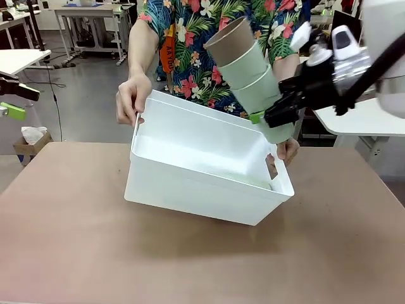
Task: Stack the cups and store them in the basket.
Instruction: Place the stack of Reusable plastic cups into the Pantry Basket.
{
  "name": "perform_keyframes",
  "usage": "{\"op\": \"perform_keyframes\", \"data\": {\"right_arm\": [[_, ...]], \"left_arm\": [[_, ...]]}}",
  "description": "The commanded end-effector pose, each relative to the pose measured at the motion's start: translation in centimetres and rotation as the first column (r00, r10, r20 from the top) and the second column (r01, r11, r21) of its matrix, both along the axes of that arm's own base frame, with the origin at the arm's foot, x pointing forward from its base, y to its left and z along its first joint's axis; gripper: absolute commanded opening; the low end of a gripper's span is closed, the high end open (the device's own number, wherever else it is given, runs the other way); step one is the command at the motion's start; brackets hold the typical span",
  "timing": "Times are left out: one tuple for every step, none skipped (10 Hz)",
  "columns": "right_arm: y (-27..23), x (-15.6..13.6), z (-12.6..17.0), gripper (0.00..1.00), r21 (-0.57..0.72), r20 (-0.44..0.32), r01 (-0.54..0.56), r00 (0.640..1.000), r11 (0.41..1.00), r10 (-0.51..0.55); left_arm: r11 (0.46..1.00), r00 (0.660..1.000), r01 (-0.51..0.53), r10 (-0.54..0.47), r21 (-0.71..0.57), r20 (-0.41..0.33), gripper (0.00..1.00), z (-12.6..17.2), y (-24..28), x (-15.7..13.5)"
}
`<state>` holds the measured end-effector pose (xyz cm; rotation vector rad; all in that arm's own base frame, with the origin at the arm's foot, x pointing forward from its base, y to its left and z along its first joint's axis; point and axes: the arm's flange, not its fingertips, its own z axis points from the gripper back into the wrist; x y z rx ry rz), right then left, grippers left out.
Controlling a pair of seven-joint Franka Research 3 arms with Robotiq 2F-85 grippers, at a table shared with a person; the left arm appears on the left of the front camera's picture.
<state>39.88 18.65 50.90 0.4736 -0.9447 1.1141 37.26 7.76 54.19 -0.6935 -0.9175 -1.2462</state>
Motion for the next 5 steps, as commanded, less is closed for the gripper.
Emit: {"op": "perform_keyframes", "data": {"right_arm": [[2.8,1.4,0.0,0.85,-0.049,-0.034,0.025,0.999,0.998,-0.027],[4.1,1.9,-0.5,0.85,-0.076,-0.032,0.029,0.999,0.997,-0.032],[5.1,2.2,-1.0,0.85,-0.100,-0.029,0.032,0.999,0.994,-0.035],[6.1,2.6,-1.7,0.85,-0.119,-0.033,0.028,0.999,0.992,-0.032],[6.8,2.9,-2.6,0.85,-0.149,-0.041,0.020,0.999,0.989,-0.027]], "left_arm": [[1.000,1.000,0.001,-0.001,-0.001,0.010,1.00,0.2,0.0,-0.1],[1.000,1.000,0.001,-0.001,-0.001,0.010,1.00,0.2,0.0,-0.1],[1.000,1.000,0.001,-0.001,-0.001,0.010,1.00,0.2,0.0,-0.1],[1.000,1.000,0.001,-0.001,-0.001,0.010,1.00,0.2,0.0,-0.1],[1.000,1.000,0.001,-0.001,-0.001,0.010,1.00,0.2,0.0,-0.1]]}}
